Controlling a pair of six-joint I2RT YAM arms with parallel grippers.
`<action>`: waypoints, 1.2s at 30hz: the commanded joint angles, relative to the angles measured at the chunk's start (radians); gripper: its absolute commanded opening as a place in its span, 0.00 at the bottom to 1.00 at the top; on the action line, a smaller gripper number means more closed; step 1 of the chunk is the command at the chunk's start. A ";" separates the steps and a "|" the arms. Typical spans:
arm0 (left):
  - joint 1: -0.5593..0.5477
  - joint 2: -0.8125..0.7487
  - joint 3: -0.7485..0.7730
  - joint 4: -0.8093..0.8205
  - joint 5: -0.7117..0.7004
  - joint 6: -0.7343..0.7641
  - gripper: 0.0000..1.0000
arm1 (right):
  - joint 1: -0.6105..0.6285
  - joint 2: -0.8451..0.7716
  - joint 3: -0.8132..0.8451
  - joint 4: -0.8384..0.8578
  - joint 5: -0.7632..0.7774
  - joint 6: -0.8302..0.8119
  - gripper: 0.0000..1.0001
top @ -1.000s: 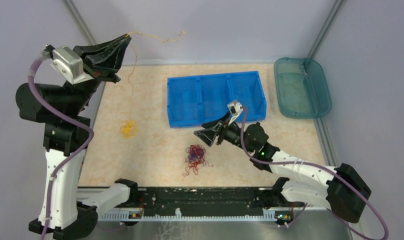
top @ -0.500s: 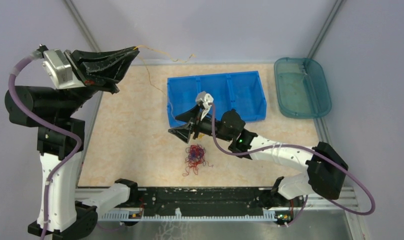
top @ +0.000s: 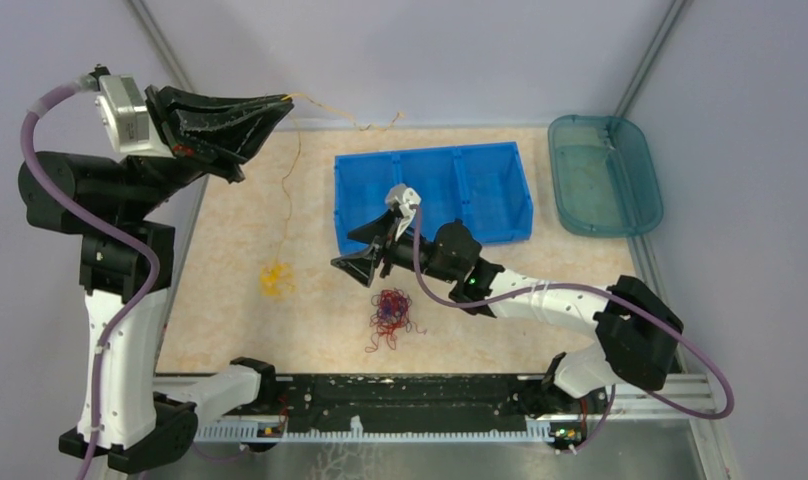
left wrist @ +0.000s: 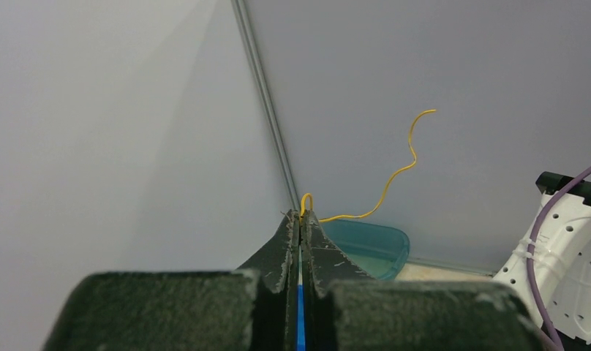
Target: Untangle the cables
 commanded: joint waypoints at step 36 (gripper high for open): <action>0.001 -0.014 0.095 0.011 0.010 -0.012 0.02 | 0.094 0.236 0.068 0.262 -0.259 0.164 0.34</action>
